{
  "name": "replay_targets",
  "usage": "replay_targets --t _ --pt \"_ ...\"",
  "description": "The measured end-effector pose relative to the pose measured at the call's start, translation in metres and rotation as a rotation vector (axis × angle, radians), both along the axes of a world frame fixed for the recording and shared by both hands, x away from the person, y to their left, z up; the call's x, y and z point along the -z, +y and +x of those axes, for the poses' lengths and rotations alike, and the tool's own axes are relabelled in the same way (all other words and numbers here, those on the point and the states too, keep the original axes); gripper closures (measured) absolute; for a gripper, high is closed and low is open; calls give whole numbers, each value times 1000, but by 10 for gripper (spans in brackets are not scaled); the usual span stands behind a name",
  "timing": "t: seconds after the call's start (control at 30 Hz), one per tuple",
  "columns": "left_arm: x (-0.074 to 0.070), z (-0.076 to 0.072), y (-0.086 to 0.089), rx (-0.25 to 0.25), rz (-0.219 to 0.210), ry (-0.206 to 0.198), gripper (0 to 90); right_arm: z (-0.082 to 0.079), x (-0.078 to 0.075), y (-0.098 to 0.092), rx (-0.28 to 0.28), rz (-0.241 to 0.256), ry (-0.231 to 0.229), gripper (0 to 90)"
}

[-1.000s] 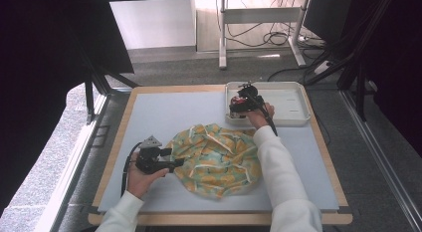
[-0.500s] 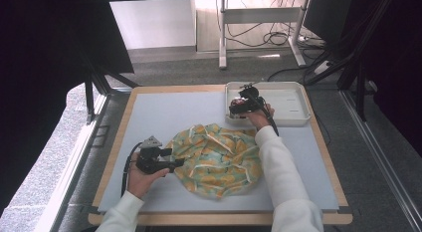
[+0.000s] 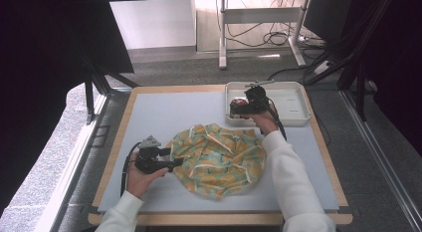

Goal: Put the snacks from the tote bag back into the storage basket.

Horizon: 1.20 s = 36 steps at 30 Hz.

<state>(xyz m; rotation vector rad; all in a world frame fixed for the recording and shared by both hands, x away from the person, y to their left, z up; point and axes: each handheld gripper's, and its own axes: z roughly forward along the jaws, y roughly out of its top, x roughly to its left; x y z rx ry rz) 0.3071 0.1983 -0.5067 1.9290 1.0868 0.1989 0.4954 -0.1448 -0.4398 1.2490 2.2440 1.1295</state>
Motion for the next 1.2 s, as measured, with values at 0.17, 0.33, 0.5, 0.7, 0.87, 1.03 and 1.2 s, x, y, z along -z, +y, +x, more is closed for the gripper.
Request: replay_targets --t 0.17,0.33,0.5,0.7,0.87,1.03,1.2 --pt "0 -1 0 -1 -2 0 283 -23 -8 -1 -55 32 -18 208" --pt "0 -1 1 -4 2 -2 283 -44 -11 -3 -100 60 -21 235" --pt "0 0 2 -8 8 -5 283 -66 -9 -4 -145 45 -27 240" --pt "-1 -1 3 -8 3 -8 283 -96 -6 -10 -170 68 -36 243" --pt "-1 -2 3 -11 2 -8 283 -118 1 -19 -178 74 -37 245" --pt "-1 -1 3 -6 4 -7 283 -137 6 -33 -172 89 -44 250" --pt "0 -2 4 -6 9 -7 283 -152 13 -46 -172 97 -43 253"
